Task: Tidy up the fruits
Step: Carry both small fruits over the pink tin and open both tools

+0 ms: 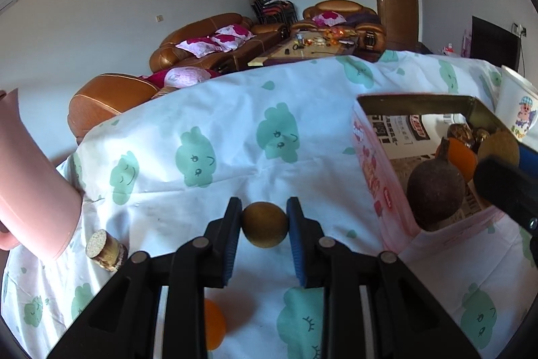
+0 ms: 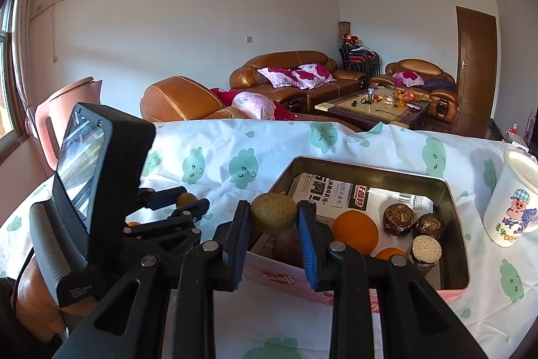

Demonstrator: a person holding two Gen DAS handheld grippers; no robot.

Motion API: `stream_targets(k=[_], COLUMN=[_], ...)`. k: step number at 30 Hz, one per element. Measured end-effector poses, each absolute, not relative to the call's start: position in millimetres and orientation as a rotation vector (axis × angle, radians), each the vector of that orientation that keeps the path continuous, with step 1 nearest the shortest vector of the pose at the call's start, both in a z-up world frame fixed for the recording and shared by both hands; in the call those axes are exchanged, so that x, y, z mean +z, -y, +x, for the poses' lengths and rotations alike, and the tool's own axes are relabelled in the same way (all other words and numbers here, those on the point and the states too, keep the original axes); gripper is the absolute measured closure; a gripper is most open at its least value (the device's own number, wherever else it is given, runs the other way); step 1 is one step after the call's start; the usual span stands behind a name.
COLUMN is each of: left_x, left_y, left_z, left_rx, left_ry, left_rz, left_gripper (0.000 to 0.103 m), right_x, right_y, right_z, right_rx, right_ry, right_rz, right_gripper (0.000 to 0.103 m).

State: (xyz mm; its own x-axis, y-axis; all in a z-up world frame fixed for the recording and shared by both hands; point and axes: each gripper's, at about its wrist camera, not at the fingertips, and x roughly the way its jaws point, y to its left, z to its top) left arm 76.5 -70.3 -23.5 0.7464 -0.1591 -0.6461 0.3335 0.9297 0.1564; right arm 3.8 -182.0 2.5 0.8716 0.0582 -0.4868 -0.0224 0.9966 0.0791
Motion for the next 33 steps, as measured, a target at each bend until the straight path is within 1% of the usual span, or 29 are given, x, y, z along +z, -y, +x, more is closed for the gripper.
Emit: stream_targets(k=[8, 17, 23, 33], left_x=[-10.8, -5.6, -3.7, 10.4], left_y=[51.3, 46.1, 71.3, 117.8], left_z=[48.9, 27.0, 14.1, 6.5], left_rx=[-0.176, -0.144, -0.216, -0.314], left_ry=[-0.591, -0.561, -0.548, -0.491], left_rz=[0.183, 0.096, 0.112, 0.114], left_gripper=[0.074, 0.074, 0.074, 0.074], right_x=[1.4, -8.1, -5.9, 6.5], right_y=[167.2, 160.1, 179.8, 250.8], right_z=[-0.7, -11.2, -22.6, -23.4], right_rx=[0.099, 0.12, 0.082, -0.054], right_ry=[-0.498, -0.533, -0.513, -0.472], right_rz=[0.055, 0.013, 0.009, 0.164], right_gripper=[0.073, 0.073, 0.073, 0.073])
